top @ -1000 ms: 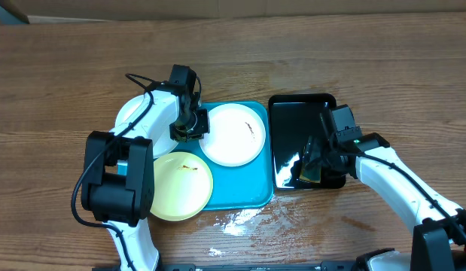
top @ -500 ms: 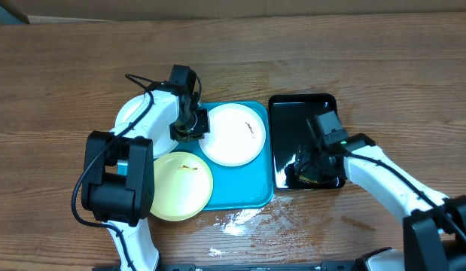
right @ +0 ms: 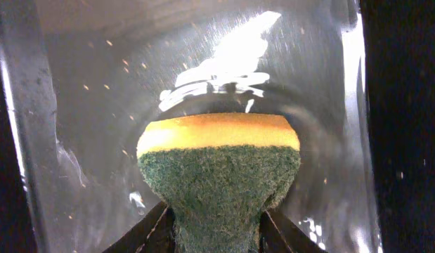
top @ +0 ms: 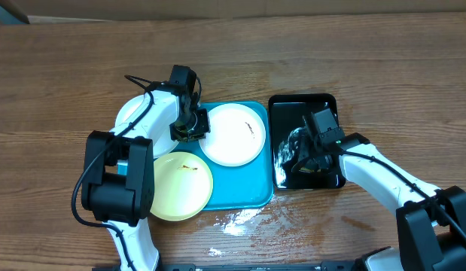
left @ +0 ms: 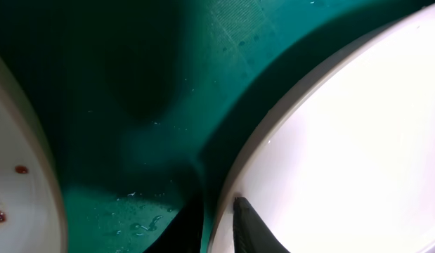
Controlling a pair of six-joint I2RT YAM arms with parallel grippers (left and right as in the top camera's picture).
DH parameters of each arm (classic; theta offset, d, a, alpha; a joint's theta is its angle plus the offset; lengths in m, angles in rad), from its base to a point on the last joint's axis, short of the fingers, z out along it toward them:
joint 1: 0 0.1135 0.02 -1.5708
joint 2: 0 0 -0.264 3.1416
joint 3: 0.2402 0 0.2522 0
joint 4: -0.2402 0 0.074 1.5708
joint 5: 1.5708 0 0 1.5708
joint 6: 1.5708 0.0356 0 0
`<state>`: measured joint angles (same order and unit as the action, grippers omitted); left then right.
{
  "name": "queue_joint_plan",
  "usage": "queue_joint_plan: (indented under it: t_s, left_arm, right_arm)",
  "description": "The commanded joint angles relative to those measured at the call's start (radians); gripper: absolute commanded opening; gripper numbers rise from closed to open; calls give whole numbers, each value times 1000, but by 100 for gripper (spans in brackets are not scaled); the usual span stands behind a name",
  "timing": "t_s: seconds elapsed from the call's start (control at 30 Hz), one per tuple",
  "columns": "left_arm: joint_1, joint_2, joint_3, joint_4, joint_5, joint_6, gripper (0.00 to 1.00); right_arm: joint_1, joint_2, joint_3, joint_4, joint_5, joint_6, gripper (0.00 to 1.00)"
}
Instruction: Clean dirty plates on tray and stack at the side
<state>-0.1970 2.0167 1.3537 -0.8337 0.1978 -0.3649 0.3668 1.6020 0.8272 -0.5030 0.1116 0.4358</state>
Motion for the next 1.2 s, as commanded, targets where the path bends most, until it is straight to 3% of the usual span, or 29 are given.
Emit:
queue_joint_plan:
  t_s: [0.0, 0.07, 0.13, 0.4, 0.53, 0.63, 0.73, 0.77, 0.8, 0.83, 0.87, 1.07, 1.17]
  left_arm:
    - [-13, 26, 10, -3, 13, -10, 19]
    - [-13, 26, 10, -3, 13, -10, 22]
    - [-13, 26, 10, -3, 13, -10, 25]
    - [-13, 26, 10, -3, 13, -10, 27]
    - [-13, 26, 10, -4, 13, -10, 27]
    - [-13, 26, 10, -3, 13, -10, 27]
    - [-13, 26, 10, -3, 13, -10, 27]
    - [-13, 26, 10, -3, 13, -10, 26]
    - [-13, 26, 10, -3, 13, -10, 27]
    - [-13, 26, 10, -3, 13, -10, 28]
    - [-13, 26, 10, -3, 13, -10, 30]
    - [-13, 26, 10, -3, 13, -10, 31]
    - [-13, 26, 10, -3, 13, -10, 31]
  right_arm:
    - [3, 5, -2, 22, 19, -45, 52]
    - [3, 5, -2, 21, 20, -50, 70]
    - [3, 5, -2, 29, 20, -52, 79]
    - [3, 49, -3, 145, 45, -89, 79]
    - [3, 81, -2, 166, 46, -89, 67]
    - [2, 83, -2, 186, 76, -89, 40]
    - [2, 83, 0, 204, 83, -90, 18]
    - [2, 83, 0, 208, 83, -91, 15]
    - [2, 83, 2, 209, 82, -93, 31]
    - [2, 83, 8, 202, 82, -94, 60]
    - [2, 80, 17, 187, 82, -97, 77]
    - [2, 14, 138, -56, 55, -96, 81]
    - [3, 5, 153, -175, -38, -96, 73]
